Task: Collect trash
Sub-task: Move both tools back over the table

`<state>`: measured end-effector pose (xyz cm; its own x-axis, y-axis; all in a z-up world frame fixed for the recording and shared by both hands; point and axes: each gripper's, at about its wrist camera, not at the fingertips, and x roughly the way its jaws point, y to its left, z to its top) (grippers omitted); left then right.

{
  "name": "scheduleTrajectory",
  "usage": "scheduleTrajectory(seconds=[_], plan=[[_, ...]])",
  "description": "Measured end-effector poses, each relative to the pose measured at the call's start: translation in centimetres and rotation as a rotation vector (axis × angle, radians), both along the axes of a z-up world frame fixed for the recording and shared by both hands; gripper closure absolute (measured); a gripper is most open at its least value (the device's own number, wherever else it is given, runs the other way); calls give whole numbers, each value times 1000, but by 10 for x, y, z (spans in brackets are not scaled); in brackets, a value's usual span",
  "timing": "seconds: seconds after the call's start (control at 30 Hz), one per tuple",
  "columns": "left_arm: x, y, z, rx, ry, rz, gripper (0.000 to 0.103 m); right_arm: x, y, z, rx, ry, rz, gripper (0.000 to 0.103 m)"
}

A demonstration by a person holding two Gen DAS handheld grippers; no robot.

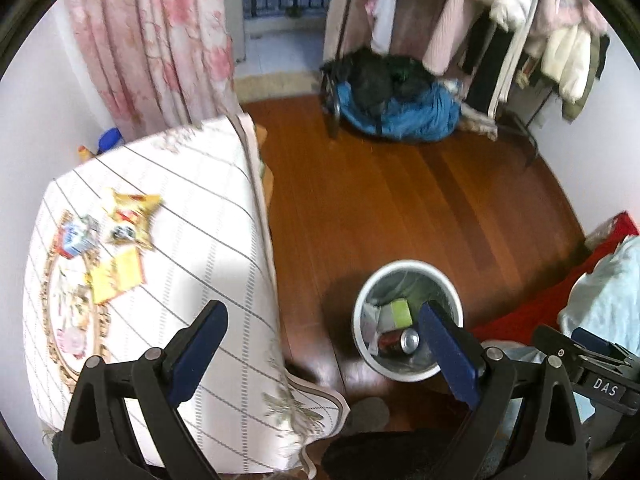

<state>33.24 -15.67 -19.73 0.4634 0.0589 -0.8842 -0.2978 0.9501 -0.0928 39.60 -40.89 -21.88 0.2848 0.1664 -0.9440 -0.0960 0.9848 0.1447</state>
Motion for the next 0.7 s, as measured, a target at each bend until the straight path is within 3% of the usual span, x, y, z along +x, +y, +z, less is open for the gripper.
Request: scheduleTrajectory(seconds=[0.13, 0.3, 0.53, 0.7], plan=[[-20, 41, 28, 13, -60, 48, 5, -8, 43, 35, 50, -58, 59, 1], [-53, 117, 35, 59, -76, 169, 5, -15, 138, 45, 104, -59, 195, 0], [-100, 252, -9, 103, 39, 405, 5, -16, 288, 10, 146, 18, 346, 0], [-103, 323, -43, 97, 118, 492, 5, -3, 387, -37, 127, 95, 395, 1]])
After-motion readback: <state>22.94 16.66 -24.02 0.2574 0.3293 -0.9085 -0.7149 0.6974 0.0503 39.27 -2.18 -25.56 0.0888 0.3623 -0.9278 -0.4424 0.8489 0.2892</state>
